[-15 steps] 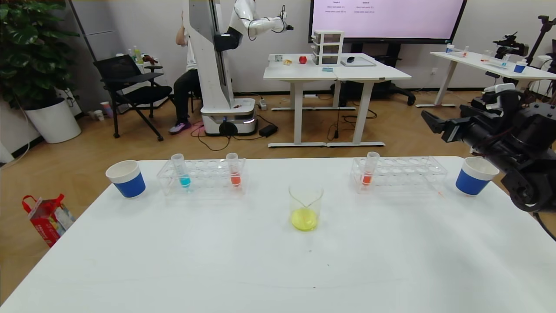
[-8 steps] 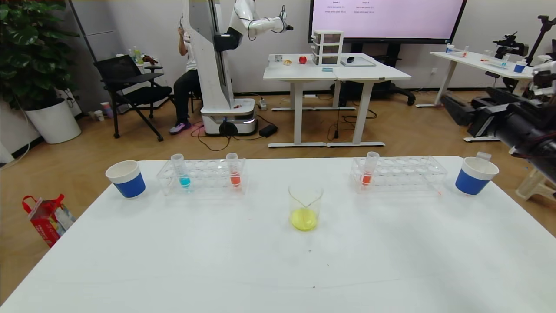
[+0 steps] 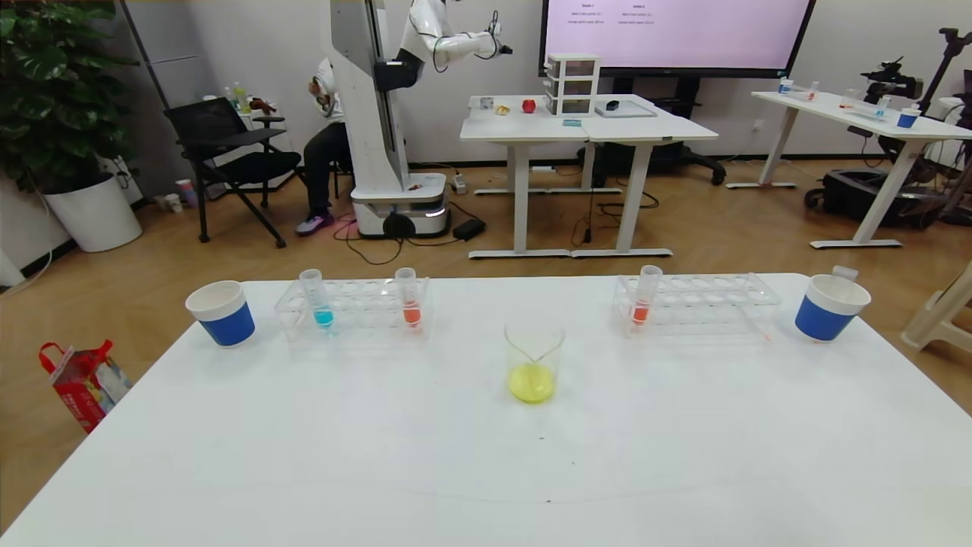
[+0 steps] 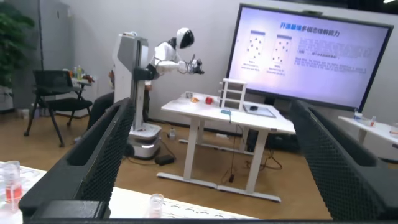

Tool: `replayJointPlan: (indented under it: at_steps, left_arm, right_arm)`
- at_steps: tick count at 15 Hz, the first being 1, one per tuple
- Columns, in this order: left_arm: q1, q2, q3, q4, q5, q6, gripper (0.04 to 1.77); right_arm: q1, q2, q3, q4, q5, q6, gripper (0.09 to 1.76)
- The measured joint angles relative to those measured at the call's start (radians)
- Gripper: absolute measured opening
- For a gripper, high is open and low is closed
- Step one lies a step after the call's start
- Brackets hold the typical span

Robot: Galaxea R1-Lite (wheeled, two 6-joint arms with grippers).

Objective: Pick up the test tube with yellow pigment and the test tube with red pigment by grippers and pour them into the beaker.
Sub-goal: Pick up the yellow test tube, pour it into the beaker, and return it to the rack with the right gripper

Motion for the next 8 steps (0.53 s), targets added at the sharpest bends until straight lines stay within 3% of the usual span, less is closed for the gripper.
replayJointPlan:
  at_steps: [4, 8]
  left_arm:
    - [0.0, 0.0, 0.0, 0.0, 0.0, 0.0, 1.75]
    - [0.0, 0.0, 0.0, 0.0, 0.0, 0.0, 1.75]
  right_arm:
    - [0.002, -0.316, 0.138, 0.13, 0.013, -0.002, 1.74]
    - [0.016, -0.671, 0.167, 0.516, 0.024, -0.01, 1.74]
